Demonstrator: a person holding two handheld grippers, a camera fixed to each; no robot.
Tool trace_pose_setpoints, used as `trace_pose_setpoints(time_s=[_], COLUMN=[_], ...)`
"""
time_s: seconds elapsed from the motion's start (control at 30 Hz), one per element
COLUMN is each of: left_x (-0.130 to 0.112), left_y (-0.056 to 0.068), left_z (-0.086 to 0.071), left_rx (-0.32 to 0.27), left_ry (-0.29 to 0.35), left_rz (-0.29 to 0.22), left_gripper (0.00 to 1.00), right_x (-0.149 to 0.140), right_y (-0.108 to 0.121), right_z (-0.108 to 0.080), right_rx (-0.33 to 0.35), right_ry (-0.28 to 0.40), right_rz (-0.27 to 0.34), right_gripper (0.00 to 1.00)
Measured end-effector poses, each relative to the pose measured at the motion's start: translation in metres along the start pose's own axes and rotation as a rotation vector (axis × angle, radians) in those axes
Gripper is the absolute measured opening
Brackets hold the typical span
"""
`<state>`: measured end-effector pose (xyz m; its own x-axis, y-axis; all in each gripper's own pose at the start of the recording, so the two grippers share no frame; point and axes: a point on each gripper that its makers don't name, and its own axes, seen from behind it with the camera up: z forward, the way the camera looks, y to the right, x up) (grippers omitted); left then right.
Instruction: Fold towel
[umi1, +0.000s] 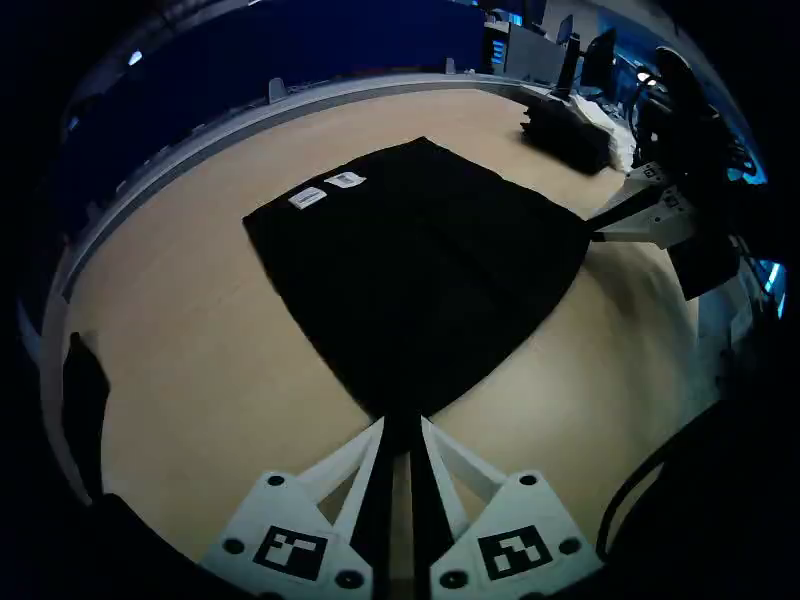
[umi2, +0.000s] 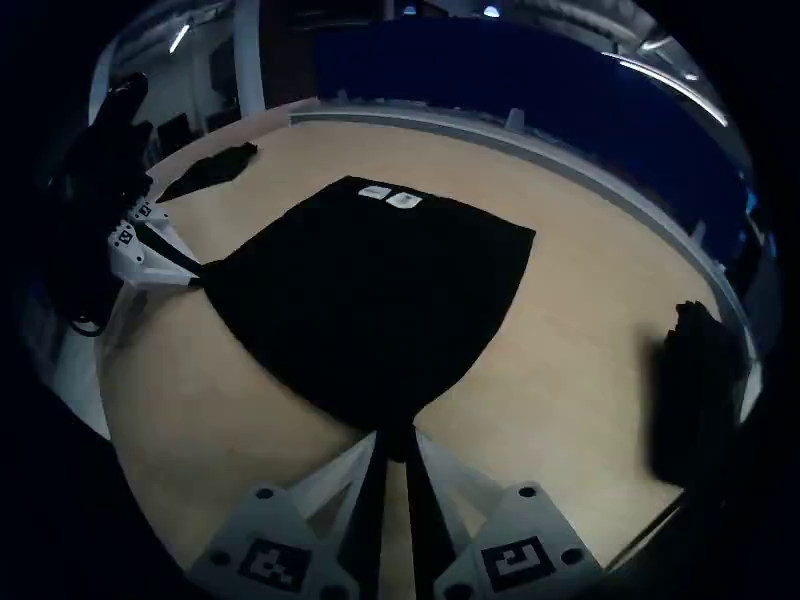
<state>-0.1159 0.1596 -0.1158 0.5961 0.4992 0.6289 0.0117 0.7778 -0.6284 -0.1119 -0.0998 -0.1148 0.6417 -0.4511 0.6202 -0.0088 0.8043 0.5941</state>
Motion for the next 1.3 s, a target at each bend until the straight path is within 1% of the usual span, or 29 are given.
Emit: trace_pose_setpoints(time_s=[0.23, 0.47, 0.67, 0.77, 0.87, 0.97, 1.07, 1.17, 1.3], left_x=[0.015, 0.032, 0.042, 0.047, 0.051, 0.051, 0.052, 0.057, 0.065], left_y=[-0.003, -0.003, 0.000, 0.004, 0.007, 0.008, 0.007, 0.004, -0.005], left_z=[-0.015, -0.041, -0.064, -0.073, -0.080, -0.080, -0.078, -0.077, -0.074], left_rx=[0.012, 0.010, 0.006, 0.000, -0.005, -0.007, -0.002, 0.008, 0.023], left_ry=[0.025, 0.046, 0.042, 0.050, 0.056, 0.054, 0.052, 0.055, 0.056], left_rz=[-0.018, -0.030, -0.043, -0.042, -0.040, -0.044, -0.046, -0.042, -0.041], left_gripper=[0.10, 0.10, 0.10, 0.10, 0.10, 0.10, 0.10, 0.10, 0.10], right_x=[0.016, 0.034, 0.049, 0.054, 0.056, 0.056, 0.056, 0.058, 0.066], right_y=[-0.003, -0.009, -0.014, -0.015, -0.015, -0.014, -0.012, -0.009, -0.003], right_z=[-0.019, -0.046, -0.071, -0.082, -0.090, -0.092, -0.090, -0.086, -0.079], right_rx=[-0.004, -0.005, 0.006, 0.012, 0.017, 0.018, 0.014, 0.008, 0.002], right_ry=[0.023, 0.047, 0.061, 0.057, 0.056, 0.055, 0.047, 0.038, 0.033], right_rz=[0.004, -0.006, -0.005, 0.003, 0.012, 0.015, 0.010, 0.003, -0.006], right_gripper=[0.12, 0.12, 0.12, 0.12, 0.12, 0.12, 0.12, 0.12, 0.12])
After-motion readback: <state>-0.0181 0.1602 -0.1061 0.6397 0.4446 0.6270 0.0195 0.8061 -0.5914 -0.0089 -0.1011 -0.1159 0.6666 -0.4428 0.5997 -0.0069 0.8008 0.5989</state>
